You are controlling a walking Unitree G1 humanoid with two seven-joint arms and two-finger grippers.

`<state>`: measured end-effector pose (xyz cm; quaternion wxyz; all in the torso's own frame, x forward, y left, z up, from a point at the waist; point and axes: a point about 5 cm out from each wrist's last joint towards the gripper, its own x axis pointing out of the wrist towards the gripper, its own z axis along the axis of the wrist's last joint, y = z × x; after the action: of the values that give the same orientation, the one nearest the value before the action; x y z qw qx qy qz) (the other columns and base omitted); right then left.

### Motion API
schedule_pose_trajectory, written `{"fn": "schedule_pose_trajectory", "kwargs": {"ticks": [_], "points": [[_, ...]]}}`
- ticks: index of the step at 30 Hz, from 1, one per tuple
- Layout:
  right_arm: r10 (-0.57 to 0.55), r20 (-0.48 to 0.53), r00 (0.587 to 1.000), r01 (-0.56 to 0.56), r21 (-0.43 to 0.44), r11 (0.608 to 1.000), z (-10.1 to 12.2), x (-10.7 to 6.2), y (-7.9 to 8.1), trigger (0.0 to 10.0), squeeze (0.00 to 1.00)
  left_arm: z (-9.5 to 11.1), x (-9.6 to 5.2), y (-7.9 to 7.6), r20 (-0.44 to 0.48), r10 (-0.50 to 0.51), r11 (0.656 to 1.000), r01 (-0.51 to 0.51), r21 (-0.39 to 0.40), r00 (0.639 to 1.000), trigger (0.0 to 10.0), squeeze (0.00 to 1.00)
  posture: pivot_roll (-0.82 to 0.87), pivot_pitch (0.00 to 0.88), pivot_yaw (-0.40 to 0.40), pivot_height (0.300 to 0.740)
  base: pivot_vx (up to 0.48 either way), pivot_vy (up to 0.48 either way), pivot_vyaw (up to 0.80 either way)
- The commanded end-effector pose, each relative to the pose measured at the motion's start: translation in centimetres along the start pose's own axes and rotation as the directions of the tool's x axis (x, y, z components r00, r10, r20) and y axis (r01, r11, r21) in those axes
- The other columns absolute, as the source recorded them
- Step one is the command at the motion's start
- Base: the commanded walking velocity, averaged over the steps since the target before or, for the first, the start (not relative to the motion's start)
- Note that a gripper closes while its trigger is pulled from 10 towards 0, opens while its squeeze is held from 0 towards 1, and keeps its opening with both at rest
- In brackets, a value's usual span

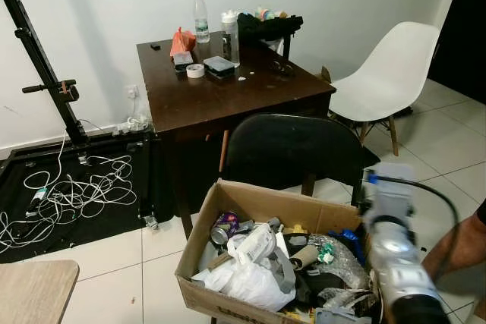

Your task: Picking trash to rubbish bin

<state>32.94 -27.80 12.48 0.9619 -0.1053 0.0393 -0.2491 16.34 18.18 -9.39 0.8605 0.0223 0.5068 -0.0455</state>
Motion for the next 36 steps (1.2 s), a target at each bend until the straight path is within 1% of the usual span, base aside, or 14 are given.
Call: {"fn": "schedule_pose_trajectory", "kwargs": {"ticks": [1,3,4,8,9,10,12,16,19,20,24,26,29,36], "points": [[-0.062,-0.087,0.994,0.057,-0.05,0.997,-2.9,-0.5,-1.9,10.0,0.0,-0.8,-0.1,-0.1,-0.03,0.002,1.0,-0.002,-0.009,1.0,10.0,0.0,-0.27,0.082,0.086,0.74,0.0,0.0,0.0],[-0.152,-0.187,0.971,0.131,-0.116,0.984,-6.2,-1.4,-4.9,10.0,0.0,-1.0,-0.1,-0.1,-0.038,0.0,1.0,0.0,-0.006,0.999,10.0,0.0,-0.28,0.087,0.088,0.74,-0.279,0.0,0.0],[-0.152,-0.187,0.971,0.131,-0.116,0.984,-6.2,-1.4,-4.9,10.0,0.0,-1.0,-0.1,-0.1,-0.038,0.0,1.0,0.0,-0.006,0.999,10.0,0.0,-0.28,0.087,0.088,0.74,-0.289,0.0,0.0],[-0.275,-0.389,0.879,0.198,-0.227,0.954,-12.8,-5.4,-9.5,10.0,0.0,-1.3,-0.1,-0.3,-0.049,-0.007,1.0,0.007,0.002,0.999,10.0,0.0,-0.28,0.093,0.092,0.74,-0.332,0.0,0.0],[-0.275,-0.389,0.879,0.198,-0.227,0.954,-12.8,-5.4,-9.5,10.0,0.0,-1.3,-0.1,-0.3,-0.049,-0.007,1.0,0.007,0.002,0.999,10.0,0.0,-0.28,0.093,0.092,0.74,-0.352,0.0,0.0],[-0.314,-0.478,0.82,0.206,-0.266,0.942,-15.5,-7.8,-10.9,10.0,0.0,-1.3,-0.1,-0.4,-0.05,-0.009,1.0,0.009,0.007,0.999,10.0,0.0,-0.29,0.096,0.094,0.74,-0.356,0.0,0.0],[-0.323,-0.507,0.799,0.204,-0.277,0.939,-16.3,-8.7,-11.2,10.0,0.0,-1.3,-0.1,-0.4,-0.05,-0.009,1.0,0.009,0.008,0.999,10.0,0.0,-0.29,0.096,0.094,0.74,-0.356,0.0,0.0],[-0.32,-0.575,0.753,0.164,-0.307,0.937,-18.3,-10.9,-11.3,10.0,0.0,-1.3,-0.1,-0.4,-0.052,-0.012,1.0,0.013,0.017,0.999,10.0,0.0,-0.3,0.099,0.104,0.74,-0.354,0.0,0.0],[-0.27,-0.71,0.651,0.053,-0.312,0.949,-21.7,-15.5,-10.0,10.0,0.0,-1.1,-0.1,-0.5,-0.049,-0.015,1.0,0.016,0.026,0.999,10.0,0.0,-0.3,0.1,0.105,0.74,-0.356,0.0,0.0],[-0.27,-0.71,0.651,0.053,-0.312,0.949,-21.7,-15.5,-10.0,10.0,0.0,-1.1,-0.1,-0.5,-0.049,-0.015,1.0,0.016,0.026,0.999,10.0,0.0,-0.3,0.1,0.105,0.74,-0.356,0.0,0.0],[-0.209,-0.799,0.564,-0.07,-0.298,0.952,-23.8,-19.1,-8.6,10.0,0.0,-1.0,0.0,-0.5,-0.045,-0.014,1.0,0.015,0.027,0.999,10.0,0.0,-0.29,0.093,0.102,0.74,-0.357,0.0,0.0],[-0.198,-0.81,0.551,-0.094,-0.296,0.95,-24.0,-19.6,-8.4,10.0,0.0,-1.0,0.0,-0.5,-0.045,-0.014,1.0,0.015,0.026,0.999,10.0,0.0,-0.29,0.093,0.102,0.74,-0.36,0.0,0.0],[-0.166,-0.856,0.489,-0.18,-0.286,0.941,-24.9,-21.8,-8.1,10.0,0.0,-1.1,-0.1,-0.5,-0.045,-0.011,1.0,0.012,0.021,0.999,10.0,0.0,-0.27,0.087,0.101,0.74,-0.356,0.0,0.0],[-0.133,-0.883,0.45,-0.248,-0.267,0.931,-25.4,-22.8,-7.7,10.0,0.0,-1.3,-0.1,-0.3,-0.051,-0.008,1.0,0.009,0.021,0.999,10.0,0.0,-0.27,0.084,0.105,0.74,-0.357,0.0,0.0]]}}
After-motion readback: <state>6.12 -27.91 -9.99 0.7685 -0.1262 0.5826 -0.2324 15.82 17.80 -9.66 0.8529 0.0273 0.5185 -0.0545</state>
